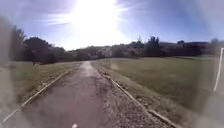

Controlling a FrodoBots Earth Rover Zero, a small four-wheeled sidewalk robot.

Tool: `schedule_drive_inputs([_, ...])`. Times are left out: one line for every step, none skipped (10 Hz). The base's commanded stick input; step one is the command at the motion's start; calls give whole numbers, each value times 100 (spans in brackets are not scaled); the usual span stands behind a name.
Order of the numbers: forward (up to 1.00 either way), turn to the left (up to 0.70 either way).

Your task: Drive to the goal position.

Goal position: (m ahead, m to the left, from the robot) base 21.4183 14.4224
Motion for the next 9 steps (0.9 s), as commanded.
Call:
schedule_drive_inputs([70, 35])
schedule_drive_inputs([70, 35])
schedule_drive_inputs([70, 35])
schedule_drive_inputs([70, 35])
schedule_drive_inputs([70, 35])
schedule_drive_inputs([70, 35])
schedule_drive_inputs([70, 35])
schedule_drive_inputs([70, 35])
schedule_drive_inputs([70, 35])
